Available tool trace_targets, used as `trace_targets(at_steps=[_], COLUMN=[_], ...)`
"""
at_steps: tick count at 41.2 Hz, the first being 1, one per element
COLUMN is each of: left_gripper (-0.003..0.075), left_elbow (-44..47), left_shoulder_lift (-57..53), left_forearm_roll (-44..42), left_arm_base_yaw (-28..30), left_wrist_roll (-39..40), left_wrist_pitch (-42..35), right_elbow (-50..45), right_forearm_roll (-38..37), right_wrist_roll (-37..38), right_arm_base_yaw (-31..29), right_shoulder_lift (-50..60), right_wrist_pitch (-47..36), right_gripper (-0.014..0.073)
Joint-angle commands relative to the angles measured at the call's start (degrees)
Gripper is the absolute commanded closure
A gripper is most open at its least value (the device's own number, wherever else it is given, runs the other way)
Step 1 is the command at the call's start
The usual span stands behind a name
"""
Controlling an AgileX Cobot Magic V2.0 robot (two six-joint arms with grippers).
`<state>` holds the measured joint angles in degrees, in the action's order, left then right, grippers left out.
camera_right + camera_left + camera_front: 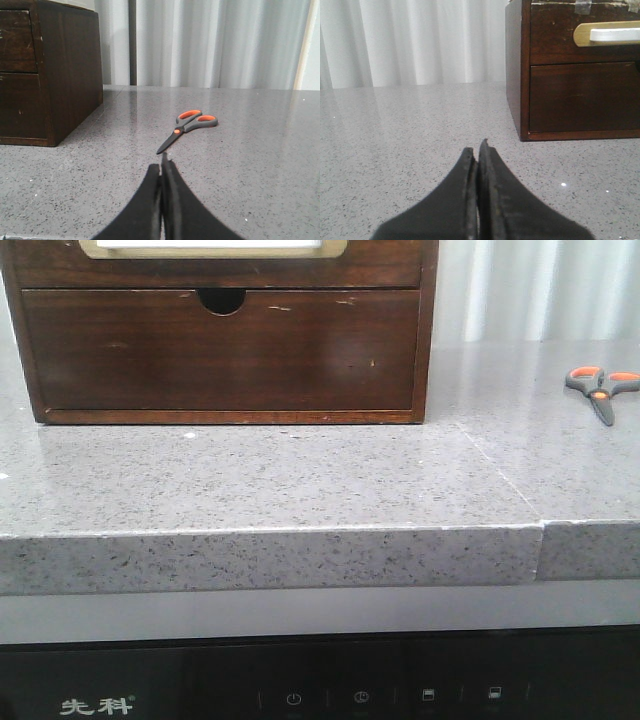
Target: Put scissors in drawer with both arms
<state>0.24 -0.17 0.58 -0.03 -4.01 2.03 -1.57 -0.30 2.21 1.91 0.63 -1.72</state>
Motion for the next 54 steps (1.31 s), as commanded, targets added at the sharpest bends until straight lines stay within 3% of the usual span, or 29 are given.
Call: trace_targets(at_steps=[1, 21, 37, 54], left_gripper=[0.0741, 0.0741, 0.0741, 0.0741], left_elbow=[1.38, 1.38, -0.11, -26.26], left_shoulder_lift=[-1.03, -1.03, -1.03, 5.67], left_forearm_roll=[0.44, 0.44, 1.82, 3.04], left_arm_base_yaw=[-0.05, -0.05, -0.05, -0.05], left_wrist_roll=[0.67, 0.67, 0.76, 0.76], left_wrist_pitch=[-5.04, -5.04, -12.45, 8.46], right_elbow=[0.03, 0.03, 4.56, 28.70], right_forearm_roll=[-0.58, -0.58, -0.58, -0.58], right_wrist_roll=[-0.20, -0.20, -0.20, -0.25], right_arm_base_yaw=[-0.36, -0.36, -0.36, -0.36], right_shoulder_lift=[0.93, 0.93, 0.93, -8.47], right_wrist_pitch=[-4.54, -4.54, -2.88, 16.49], right_gripper=[0.0661, 0.0661, 0.0661, 0.0661])
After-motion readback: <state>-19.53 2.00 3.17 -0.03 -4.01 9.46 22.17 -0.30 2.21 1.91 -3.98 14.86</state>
